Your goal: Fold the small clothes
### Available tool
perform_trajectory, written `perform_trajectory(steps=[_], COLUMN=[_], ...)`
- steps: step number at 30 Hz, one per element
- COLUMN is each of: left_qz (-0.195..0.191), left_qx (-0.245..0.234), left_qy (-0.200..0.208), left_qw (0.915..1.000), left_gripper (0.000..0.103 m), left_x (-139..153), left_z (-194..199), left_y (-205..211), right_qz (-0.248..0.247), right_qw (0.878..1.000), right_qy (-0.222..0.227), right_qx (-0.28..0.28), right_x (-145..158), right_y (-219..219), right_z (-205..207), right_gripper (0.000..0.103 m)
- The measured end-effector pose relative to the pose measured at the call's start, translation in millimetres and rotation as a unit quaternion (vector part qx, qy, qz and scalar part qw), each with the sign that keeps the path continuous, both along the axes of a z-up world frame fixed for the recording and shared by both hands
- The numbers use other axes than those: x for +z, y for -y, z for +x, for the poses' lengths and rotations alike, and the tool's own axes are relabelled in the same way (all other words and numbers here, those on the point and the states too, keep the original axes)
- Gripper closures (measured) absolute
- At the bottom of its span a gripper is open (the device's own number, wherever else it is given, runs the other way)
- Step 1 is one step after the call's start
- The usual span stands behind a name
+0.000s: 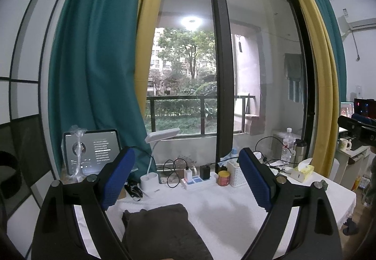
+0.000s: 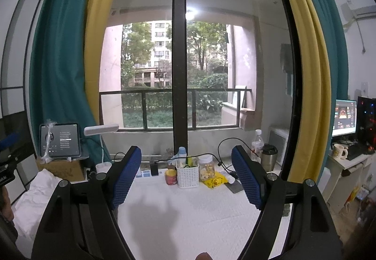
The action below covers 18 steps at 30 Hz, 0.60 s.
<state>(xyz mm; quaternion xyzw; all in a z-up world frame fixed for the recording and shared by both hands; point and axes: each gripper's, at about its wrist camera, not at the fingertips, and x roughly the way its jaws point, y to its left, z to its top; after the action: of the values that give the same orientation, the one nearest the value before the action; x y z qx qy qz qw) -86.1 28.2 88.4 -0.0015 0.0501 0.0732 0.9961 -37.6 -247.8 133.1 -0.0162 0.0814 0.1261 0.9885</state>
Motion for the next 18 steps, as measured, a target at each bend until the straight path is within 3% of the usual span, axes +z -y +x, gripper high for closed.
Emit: perform_trajectory(steps=[18], left_qz=[-0.005], left_qx=[-0.017], left_qy=[-0.001], left_qw=[0.9998], left_gripper=[0.013], left_x=[-2.5], left_z=[-2.5], left_y=[6.5], right_qz=[0.006], right_qw=[1.0], right_qy=[-0.004], right_qx=[-0.003], right_x=[-2.5], right_y=[4.3], right_z=[-1.0], right_gripper=[0.021])
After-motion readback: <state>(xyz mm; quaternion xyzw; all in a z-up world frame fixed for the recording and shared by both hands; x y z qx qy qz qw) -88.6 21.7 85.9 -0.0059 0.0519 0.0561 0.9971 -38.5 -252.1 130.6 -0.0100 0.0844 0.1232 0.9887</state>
